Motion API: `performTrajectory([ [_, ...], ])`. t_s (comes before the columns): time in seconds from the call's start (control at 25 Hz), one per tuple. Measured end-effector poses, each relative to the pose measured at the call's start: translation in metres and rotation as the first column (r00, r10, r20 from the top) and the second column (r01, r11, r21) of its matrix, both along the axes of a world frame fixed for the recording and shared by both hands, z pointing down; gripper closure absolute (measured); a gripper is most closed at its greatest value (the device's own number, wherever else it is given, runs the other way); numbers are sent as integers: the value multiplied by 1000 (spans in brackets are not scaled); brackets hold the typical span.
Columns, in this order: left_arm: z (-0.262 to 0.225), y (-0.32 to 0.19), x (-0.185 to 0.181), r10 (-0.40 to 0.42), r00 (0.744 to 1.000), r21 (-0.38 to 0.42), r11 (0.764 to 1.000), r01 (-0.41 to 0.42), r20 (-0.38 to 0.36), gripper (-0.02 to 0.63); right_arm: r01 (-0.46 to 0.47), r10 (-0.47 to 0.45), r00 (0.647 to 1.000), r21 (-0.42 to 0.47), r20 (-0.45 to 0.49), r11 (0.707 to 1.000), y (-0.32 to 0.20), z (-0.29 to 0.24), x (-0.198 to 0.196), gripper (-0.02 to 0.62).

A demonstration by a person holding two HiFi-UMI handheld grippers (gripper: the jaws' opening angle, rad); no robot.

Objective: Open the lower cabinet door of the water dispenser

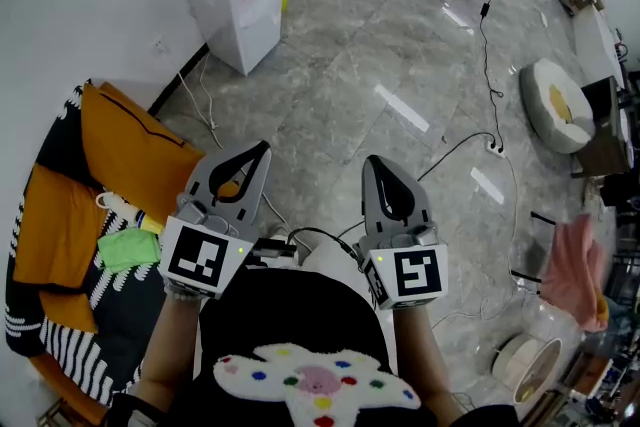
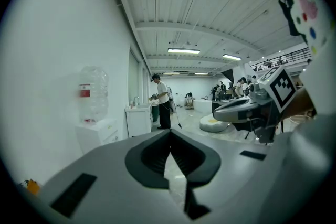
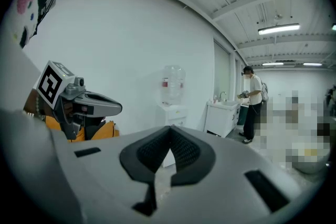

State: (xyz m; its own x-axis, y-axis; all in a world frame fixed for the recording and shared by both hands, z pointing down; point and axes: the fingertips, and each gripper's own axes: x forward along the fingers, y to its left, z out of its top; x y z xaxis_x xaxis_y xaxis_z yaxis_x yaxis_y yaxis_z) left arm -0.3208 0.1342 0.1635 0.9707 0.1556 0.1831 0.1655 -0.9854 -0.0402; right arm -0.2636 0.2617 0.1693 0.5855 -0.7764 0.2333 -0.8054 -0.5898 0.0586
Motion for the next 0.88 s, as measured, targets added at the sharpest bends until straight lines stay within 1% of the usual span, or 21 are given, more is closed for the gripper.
performTrajectory([
  [0.16,0,-4,-5,0,1000,0,1000,0,-6,594,-40,40,999,8,10,999,0,0,2,592],
  [0.28,-2,-6,-9,-7,1000,-6,1000,7,-14,594,-44,44,999,13,11,999,2,1,0,592],
  [0.56,-3,-9,-16,-32,999,-25,999,32,-14,594,-26,26,1000,-13,-13,1000,3,-3,-1,592],
  [0.72,0,-12,-12,-40,999,-22,999,40,-14,594,-10,9,1000,-50,-22,999,-1,-2,0,592],
  [0.88,-1,-13,-4,-47,999,-16,999,47,-9,594,1,-1,1000,-21,-3,1000,-3,1,10,592],
])
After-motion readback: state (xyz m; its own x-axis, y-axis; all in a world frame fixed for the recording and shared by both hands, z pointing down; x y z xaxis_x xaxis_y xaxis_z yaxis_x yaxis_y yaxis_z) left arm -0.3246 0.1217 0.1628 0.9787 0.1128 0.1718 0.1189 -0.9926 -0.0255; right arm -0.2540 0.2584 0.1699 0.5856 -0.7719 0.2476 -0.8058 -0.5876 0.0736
